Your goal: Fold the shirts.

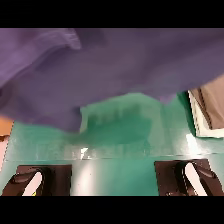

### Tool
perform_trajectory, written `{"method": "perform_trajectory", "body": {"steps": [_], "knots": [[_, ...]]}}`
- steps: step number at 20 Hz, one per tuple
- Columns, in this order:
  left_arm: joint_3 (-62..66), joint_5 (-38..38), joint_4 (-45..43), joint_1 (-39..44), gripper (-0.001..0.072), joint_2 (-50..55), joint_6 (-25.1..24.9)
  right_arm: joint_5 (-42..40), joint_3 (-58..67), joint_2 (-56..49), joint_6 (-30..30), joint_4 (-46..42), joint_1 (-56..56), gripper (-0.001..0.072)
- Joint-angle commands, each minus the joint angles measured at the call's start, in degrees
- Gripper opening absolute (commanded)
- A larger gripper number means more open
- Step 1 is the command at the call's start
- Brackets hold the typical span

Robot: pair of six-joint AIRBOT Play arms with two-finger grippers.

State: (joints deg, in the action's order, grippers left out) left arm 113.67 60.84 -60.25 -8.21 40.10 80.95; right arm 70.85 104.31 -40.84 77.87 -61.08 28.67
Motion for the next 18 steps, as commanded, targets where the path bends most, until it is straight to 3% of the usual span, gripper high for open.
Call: {"method": "perform_trajectory", "body": {"steps": [1,6,10,15,18], "knots": [[3.69,3.32,-4.55,-0.07,0.0024,2.56,3.76,6.29,8.83,-4.94,0.63,0.57,2.08,0.0014],[-6.21,11.08,0.15,-0.04,0.0025,15.41,4.11,14.8,9.94,-18.27,1.22,-1.79,-6.1,0.0013],[-17.77,12.66,1.38,2.12,0.0025,29.49,2.73,21.11,9.92,-33.48,3.67,-17.03,-18.84,0.0013],[-22.77,5.57,-1.62,7.41,0.0025,45.62,1.11,22.91,9.92,-52.52,4.83,-20.61,-23.93,0.0013],[-22.77,-0.83,-1.46,7.45,0.0025,50.25,1.29,19.23,9.92,-59.78,4.85,-20.55,-23.93,0.0013]]}}
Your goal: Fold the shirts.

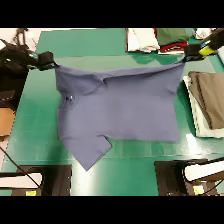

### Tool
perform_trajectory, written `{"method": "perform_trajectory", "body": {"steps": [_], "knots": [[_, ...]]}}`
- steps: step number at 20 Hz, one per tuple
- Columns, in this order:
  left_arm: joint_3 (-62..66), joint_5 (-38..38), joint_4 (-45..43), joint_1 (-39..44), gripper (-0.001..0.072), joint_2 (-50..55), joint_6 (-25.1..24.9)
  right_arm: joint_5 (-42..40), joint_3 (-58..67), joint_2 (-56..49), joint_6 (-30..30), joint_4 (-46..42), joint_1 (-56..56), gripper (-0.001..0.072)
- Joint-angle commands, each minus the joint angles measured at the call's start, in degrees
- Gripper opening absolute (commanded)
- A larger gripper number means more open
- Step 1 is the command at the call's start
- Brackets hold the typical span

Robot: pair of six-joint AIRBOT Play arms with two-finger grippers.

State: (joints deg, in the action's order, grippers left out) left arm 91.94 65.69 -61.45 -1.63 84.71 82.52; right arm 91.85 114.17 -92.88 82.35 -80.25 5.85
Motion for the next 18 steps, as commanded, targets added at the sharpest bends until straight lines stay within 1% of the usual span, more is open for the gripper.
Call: {"method": "perform_trajectory", "body": {"steps": [1,4,6,9,11,15,17,18], "knots": [[-1.05,-7.1,-0.26,0.87,0.0025,6.49,-0.31,-3.76,0.09,-9.29,0.39,-1.38,-1.11,0.0014],[-1.05,-8.85,-0.92,0.87,0.0025,7.43,-0.5,-7.13,0.11,-11.39,0.33,-1.33,-1.11,0.0013],[-1.05,-6.84,-2.51,0.85,0.0026,7.37,-0.5,-6.69,0.09,-11.04,0.0,-1.38,-0.57,0.0013],[-1.6,0.13,-5.11,0.87,0.0026,7.39,-0.55,-2.03,0.07,-10.49,-0.33,-1.42,1.2,0.0013],[-3.76,2.95,-5.73,0.87,0.0025,7.39,-0.74,1.46,0.07,-10.47,-0.33,-1.4,2.12,0.0013],[-10.38,2.56,-5.51,0.87,0.0026,7.39,-1.53,3.63,-0.2,-10.43,-0.31,-1.4,1.6,0.0013],[-12.04,2.32,-5.35,0.87,0.0026,7.37,-1.53,1.97,-5.62,-7.93,-0.28,-1.99,0.63,0.0013],[-12.09,2.29,-5.14,0.9,0.0026,7.37,-1.57,-0.87,-9.84,-5.77,-0.26,-3.32,0.24,0.0013]]}}
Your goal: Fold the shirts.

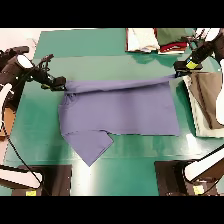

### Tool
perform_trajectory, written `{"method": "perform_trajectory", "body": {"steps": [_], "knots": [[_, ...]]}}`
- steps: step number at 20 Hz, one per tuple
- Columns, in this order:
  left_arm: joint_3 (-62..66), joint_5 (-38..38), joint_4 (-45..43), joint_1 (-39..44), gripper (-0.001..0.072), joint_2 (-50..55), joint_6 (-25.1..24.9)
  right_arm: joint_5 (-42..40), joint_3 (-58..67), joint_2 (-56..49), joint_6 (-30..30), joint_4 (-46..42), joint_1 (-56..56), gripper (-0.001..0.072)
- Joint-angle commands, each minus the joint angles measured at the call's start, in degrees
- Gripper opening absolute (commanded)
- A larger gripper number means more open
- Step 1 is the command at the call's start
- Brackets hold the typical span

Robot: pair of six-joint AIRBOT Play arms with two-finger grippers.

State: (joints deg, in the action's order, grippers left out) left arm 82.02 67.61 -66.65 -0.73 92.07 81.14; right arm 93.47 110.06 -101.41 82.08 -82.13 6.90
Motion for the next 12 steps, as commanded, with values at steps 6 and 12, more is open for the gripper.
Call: {"method": "perform_trajectory", "body": {"steps": [6,12], "knots": [[-2.14,-0.11,1.01,0.04,0.0026,0.0,-0.24,-14.93,-24.79,11.37,1.49,-1.51,0.33,0.0014],[-2.12,1.51,1.01,-0.04,0.0553,-0.37,0.57,-16.09,-28.57,12.22,1.64,-1.51,0.11,0.0379]]}}
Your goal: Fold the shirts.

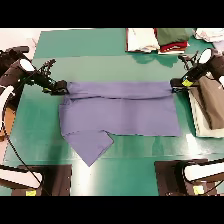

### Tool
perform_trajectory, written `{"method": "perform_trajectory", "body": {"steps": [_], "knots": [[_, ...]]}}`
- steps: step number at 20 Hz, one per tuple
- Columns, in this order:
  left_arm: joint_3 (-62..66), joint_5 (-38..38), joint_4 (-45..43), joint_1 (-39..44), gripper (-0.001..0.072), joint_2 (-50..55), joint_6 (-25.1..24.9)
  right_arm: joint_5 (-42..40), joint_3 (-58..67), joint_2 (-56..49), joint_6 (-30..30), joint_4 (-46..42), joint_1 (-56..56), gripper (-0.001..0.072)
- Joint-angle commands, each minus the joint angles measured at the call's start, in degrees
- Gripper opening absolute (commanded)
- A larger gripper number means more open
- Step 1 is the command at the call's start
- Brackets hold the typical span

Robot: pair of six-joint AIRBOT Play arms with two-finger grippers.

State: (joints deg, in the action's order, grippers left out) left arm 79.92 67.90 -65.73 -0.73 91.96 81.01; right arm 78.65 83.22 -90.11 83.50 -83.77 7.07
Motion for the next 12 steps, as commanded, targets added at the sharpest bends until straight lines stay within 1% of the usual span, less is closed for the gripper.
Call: {"method": "perform_trajectory", "body": {"steps": [1,4,6,8,11,12], "knots": [[-0.04,1.97,-0.11,-0.02,0.0538,-1.09,1.11,-1.81,-1.73,1.97,0.2,0.09,0.37,0.0389],[-0.5,4.37,-3.43,-0.02,0.0538,-6.56,1.55,-1.53,-1.79,6.91,-1.03,0.17,1.79,0.0387],[-5.31,4.96,-7.06,-0.02,0.0538,-12.92,2.64,0.68,-3.87,12.31,-3.02,1.99,3.43,0.0386],[-13.75,4.92,-8.66,-0.02,0.0538,-19.67,3.56,1.57,-8.76,18.1,-3.21,5.01,5.6,0.0386],[-30.1,4.55,-8.63,-0.02,0.0538,-30.91,5.2,0.85,-18.23,27.5,-3.26,10.4,9.09,0.0386],[-35.1,4.57,-8.52,-0.02,0.0539,-34.16,6.47,0.72,-20.57,29.88,-3.26,11.37,10.01,0.0386]]}}
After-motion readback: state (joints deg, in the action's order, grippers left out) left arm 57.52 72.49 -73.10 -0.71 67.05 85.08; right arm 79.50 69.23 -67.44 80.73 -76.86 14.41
